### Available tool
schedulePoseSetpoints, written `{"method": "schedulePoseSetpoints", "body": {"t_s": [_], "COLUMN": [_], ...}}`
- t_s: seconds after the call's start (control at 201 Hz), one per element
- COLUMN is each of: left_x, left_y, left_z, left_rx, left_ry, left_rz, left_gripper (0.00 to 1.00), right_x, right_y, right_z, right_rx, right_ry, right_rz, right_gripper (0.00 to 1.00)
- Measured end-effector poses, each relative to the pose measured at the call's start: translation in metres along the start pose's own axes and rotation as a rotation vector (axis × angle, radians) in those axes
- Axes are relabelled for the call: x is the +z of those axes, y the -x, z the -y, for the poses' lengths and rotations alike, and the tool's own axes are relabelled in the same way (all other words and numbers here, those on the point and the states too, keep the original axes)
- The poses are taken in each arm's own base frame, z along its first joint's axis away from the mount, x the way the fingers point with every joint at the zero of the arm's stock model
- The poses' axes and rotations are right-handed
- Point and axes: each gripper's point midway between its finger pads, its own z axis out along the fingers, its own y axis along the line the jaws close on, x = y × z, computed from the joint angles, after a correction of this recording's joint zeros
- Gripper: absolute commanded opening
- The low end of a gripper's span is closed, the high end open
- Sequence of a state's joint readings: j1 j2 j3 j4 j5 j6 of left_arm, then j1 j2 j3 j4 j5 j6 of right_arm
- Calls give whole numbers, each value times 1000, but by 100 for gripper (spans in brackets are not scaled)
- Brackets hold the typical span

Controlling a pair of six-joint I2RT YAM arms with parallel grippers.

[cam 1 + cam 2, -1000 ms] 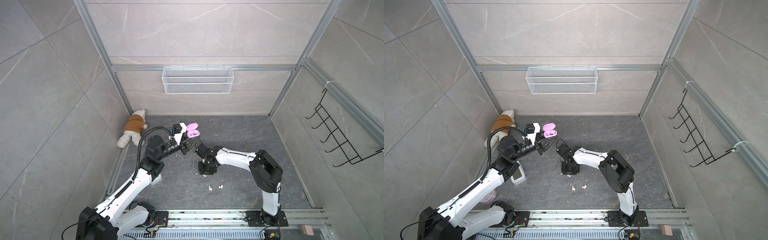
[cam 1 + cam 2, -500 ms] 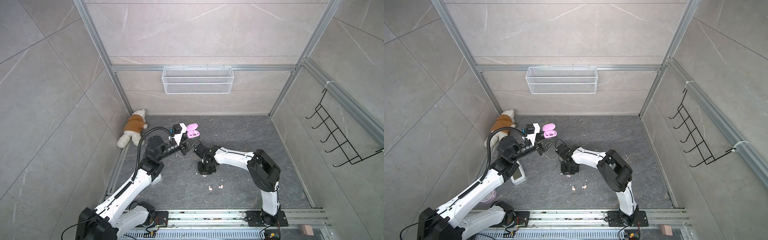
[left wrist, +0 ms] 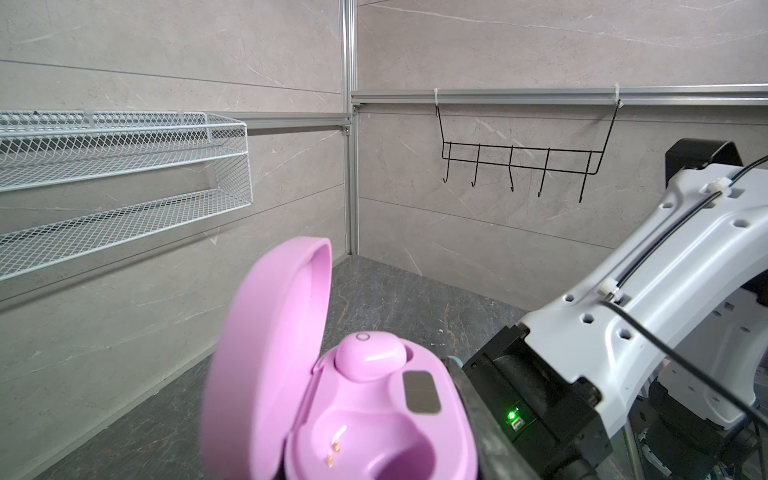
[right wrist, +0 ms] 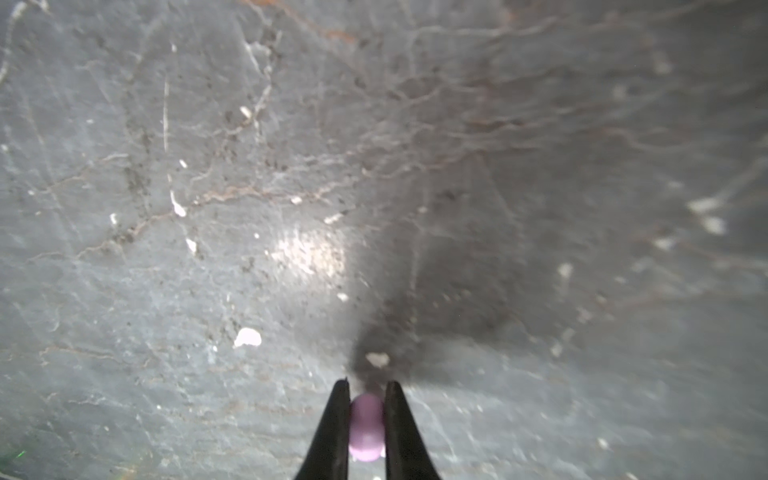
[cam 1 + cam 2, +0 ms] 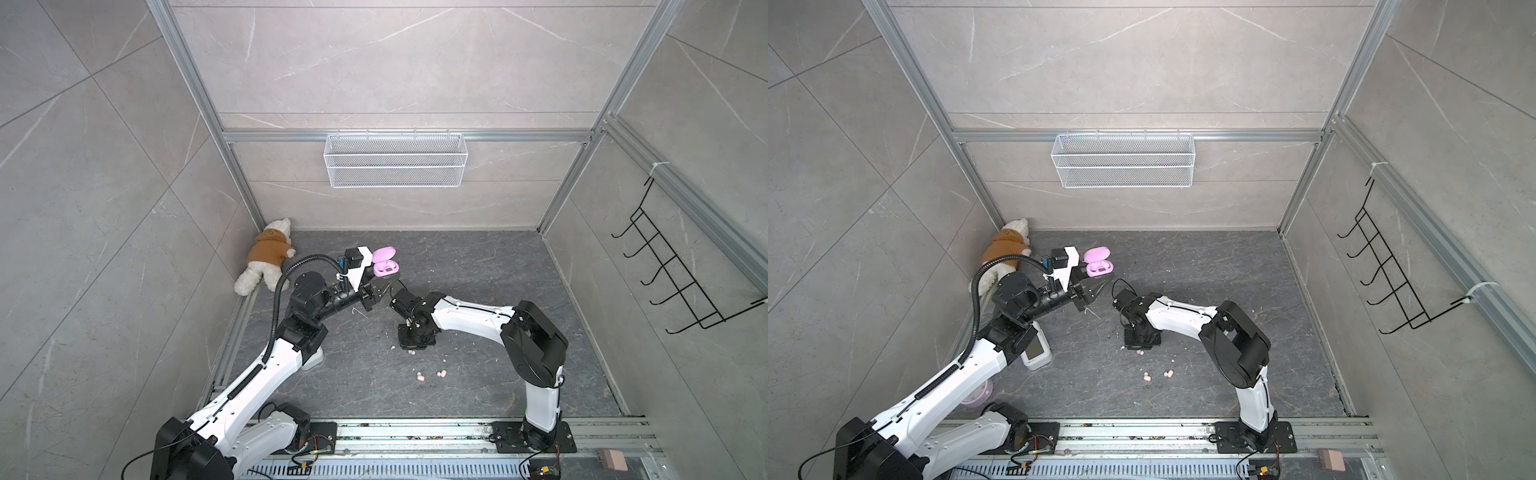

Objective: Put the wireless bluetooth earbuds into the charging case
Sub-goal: 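Close the right gripper on the pink earbud and lift it, then carry the pink earbud toward the pink case held by the left gripper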

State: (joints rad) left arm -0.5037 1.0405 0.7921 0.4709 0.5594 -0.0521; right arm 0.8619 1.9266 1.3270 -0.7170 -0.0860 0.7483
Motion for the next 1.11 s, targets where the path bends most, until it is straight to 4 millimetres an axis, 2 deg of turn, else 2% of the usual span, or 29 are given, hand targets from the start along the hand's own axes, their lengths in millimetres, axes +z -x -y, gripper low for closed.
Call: {"method": "schedulePoseSetpoints", "body": {"t_s": [0.358, 0.602, 0.861, 1.105], "left_x": [6, 10, 20, 33], "left_y": [-13, -18, -15, -18], "left_z": [-2, -4, -7, -4], "left_rx": [-22, -30, -30, -40], "left_ry": [-14, -21, -37, -74], "left_rz": [-31, -43, -42, -50], "left_gripper": [2, 2, 2, 2], "right_x": [-72, -121, -198, -274], "right_y": [8, 18, 27, 42], "right_z": [-1, 11, 30, 28], "right_rx": [15, 62, 118, 115], "right_ry": [79, 140, 256, 383], "right_rz": [154, 244, 408, 564], "right_gripper": [13, 13, 13, 14]}}
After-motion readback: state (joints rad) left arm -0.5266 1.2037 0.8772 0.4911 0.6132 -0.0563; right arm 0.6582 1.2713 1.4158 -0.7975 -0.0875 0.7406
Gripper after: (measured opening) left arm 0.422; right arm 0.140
